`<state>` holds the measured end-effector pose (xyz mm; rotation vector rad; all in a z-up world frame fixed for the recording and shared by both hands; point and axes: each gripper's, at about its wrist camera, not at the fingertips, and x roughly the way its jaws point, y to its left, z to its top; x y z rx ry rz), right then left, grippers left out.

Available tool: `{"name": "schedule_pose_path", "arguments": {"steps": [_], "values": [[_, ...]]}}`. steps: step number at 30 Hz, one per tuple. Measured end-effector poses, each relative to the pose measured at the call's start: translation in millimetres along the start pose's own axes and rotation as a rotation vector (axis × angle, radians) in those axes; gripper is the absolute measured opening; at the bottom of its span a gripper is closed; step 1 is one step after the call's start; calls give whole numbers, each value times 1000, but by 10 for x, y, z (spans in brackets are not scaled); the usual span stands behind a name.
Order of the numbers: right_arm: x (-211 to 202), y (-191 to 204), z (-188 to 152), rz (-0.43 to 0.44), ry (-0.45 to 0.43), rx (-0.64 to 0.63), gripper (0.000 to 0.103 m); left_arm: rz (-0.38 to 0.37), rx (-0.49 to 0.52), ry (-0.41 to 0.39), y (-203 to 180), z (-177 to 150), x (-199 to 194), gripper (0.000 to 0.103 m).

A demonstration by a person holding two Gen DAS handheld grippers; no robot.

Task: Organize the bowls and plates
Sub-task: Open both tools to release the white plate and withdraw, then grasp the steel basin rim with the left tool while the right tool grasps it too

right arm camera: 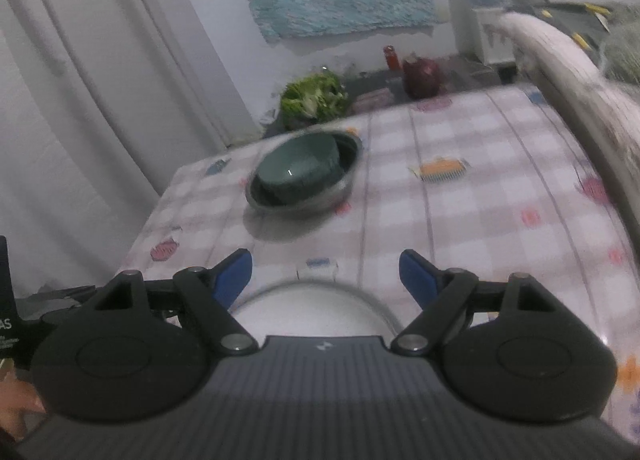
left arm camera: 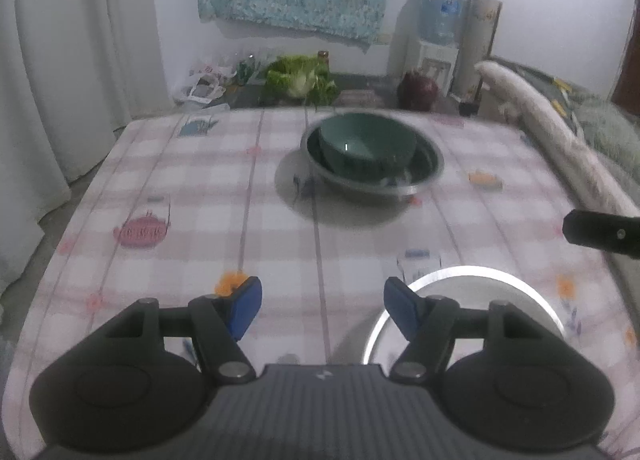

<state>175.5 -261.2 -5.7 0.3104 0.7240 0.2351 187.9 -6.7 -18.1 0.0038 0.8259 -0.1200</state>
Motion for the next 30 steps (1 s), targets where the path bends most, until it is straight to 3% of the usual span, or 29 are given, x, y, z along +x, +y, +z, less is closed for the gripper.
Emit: {"name": "schedule_pose_path", "arguments": {"steps": [3,8,14,20,30], "values": [[143,18,255,27,9,-7,81,-42,-23,-8,114,215,146,68],[529,-48,646,32,49,-6,81,-61,-70,-2,269,561,505,57],[1148,-281,999,7,129,42,72,-92,-83,5,297,877,910,44],[1642,-410,1125,3,195,49,57,-117,-129,68,343,1015,1319,27],[2172,-556,1107,12,270,79,36,-148,-218,135,445,1051,1716,16]]}}
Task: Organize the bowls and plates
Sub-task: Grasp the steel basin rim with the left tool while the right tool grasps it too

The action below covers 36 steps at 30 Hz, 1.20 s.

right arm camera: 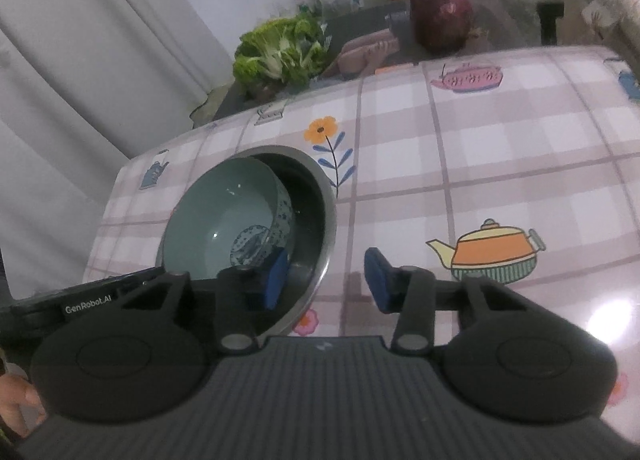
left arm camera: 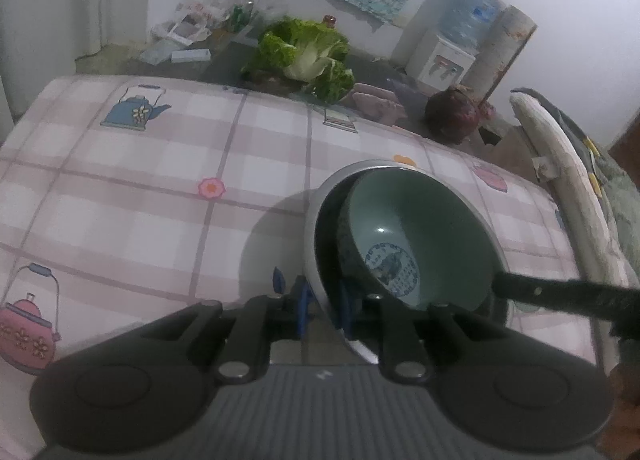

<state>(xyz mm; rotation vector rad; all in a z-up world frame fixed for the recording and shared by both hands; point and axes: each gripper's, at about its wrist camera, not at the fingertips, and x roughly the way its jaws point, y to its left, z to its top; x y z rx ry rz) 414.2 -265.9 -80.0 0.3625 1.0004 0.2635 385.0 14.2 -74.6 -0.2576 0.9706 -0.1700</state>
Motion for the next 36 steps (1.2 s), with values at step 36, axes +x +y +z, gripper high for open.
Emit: {"name": "schedule_pose_path", "arguments": {"steps": [36], "values": [[389,-35,-43,58,3,14,11,-10,-139,-7,68,19,275,11]]}}
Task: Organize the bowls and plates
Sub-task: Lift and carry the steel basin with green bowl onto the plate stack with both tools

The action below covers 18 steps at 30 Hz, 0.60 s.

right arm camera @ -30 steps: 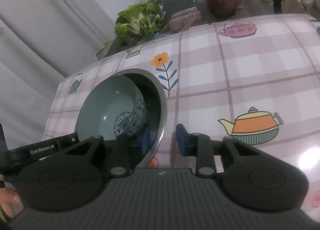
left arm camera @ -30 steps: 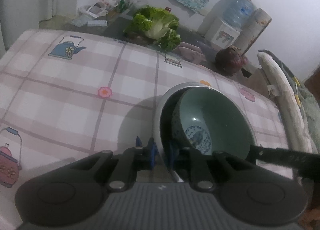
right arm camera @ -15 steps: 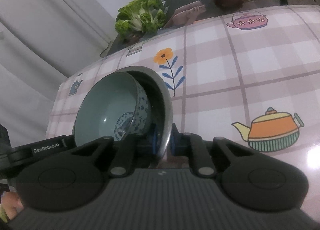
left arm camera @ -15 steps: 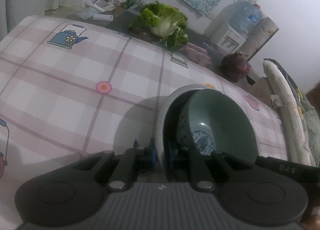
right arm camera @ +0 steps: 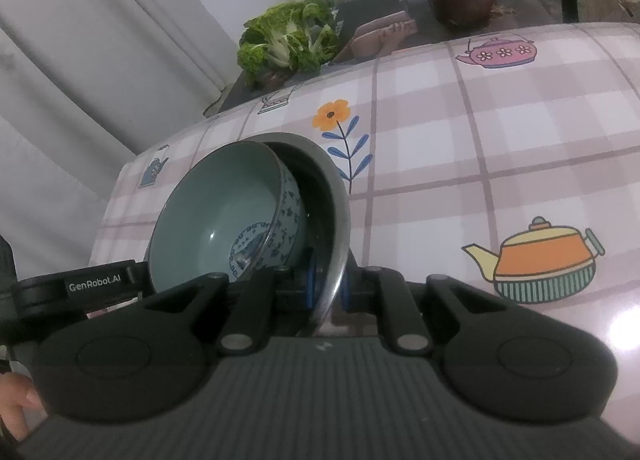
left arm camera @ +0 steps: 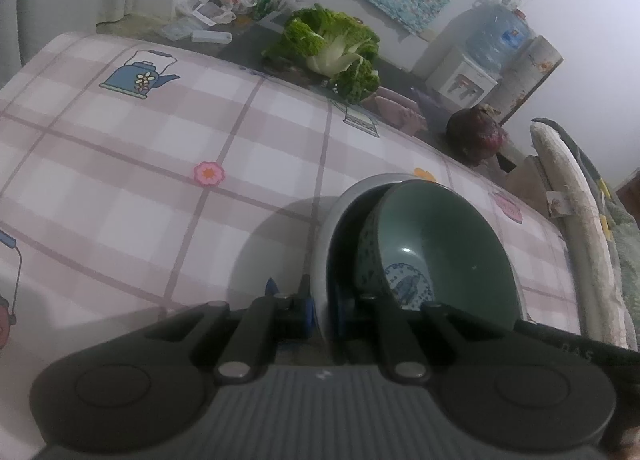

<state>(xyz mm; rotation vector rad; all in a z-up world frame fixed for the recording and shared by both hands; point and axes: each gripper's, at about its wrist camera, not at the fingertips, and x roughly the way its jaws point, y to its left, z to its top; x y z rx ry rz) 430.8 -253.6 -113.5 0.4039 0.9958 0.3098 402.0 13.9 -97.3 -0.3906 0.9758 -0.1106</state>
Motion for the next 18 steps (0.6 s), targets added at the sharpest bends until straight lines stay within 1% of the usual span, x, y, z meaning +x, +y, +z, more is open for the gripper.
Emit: {"name": "schedule_pose_path", "arguments": {"steps": [8,18], "values": [[-65,-48,-25,17,0,34,11,-16,1,-16,-63,2,-96,11],[-261,7,-48,16,-25,26,12,-24,-7,-30,-133,-27,-278,11]]}}
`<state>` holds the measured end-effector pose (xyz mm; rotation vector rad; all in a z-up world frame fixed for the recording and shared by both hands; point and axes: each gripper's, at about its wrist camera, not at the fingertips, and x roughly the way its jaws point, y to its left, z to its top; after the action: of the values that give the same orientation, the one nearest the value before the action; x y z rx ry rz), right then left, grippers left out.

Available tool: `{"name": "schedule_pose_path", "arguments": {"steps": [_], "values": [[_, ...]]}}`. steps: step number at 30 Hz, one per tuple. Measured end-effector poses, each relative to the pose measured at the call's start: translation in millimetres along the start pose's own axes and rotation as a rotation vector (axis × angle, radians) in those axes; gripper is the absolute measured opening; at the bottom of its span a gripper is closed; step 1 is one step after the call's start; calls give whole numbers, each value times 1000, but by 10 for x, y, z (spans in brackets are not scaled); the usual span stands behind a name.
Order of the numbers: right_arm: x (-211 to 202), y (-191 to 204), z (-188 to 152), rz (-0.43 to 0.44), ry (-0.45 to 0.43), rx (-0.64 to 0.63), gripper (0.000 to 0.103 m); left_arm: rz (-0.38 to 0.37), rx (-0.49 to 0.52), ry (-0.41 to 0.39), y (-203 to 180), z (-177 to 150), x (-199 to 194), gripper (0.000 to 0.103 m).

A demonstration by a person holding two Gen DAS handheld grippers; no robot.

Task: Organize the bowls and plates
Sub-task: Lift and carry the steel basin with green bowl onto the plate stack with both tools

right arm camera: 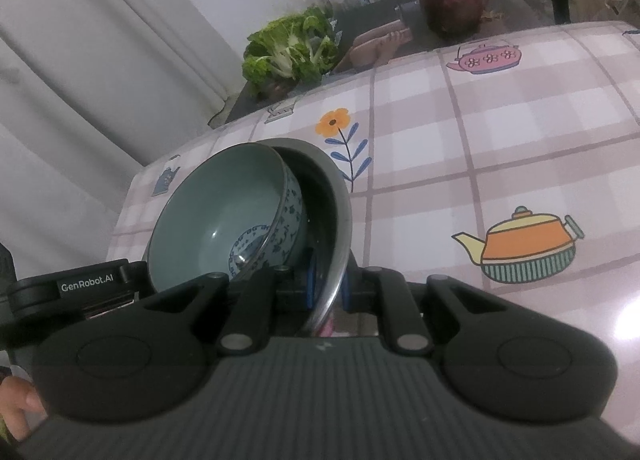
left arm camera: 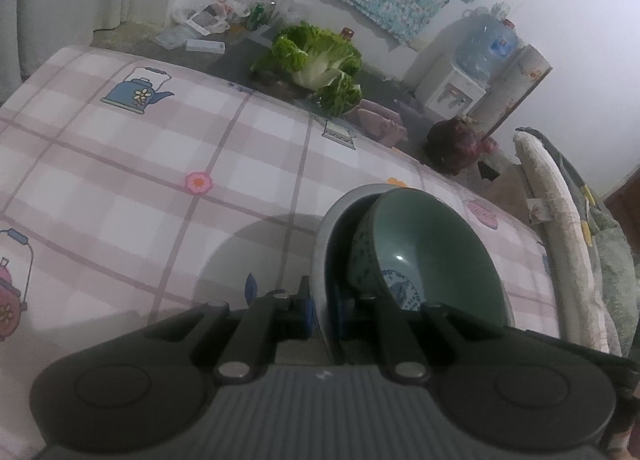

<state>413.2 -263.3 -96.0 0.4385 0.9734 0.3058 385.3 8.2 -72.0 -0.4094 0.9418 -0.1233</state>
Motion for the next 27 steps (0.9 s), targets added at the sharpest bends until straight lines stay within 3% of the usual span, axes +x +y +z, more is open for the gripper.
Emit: {"name": "schedule_pose_path", "arguments": {"steps": [15,27], "values": [[-640,261,-149,13,-49,-30,12,-31,-4,-40,-172,-157,-660,10],[-1305,399,-809,14,-84,1,12,-52,26,-28,-231,-644,-1248,9]]}}
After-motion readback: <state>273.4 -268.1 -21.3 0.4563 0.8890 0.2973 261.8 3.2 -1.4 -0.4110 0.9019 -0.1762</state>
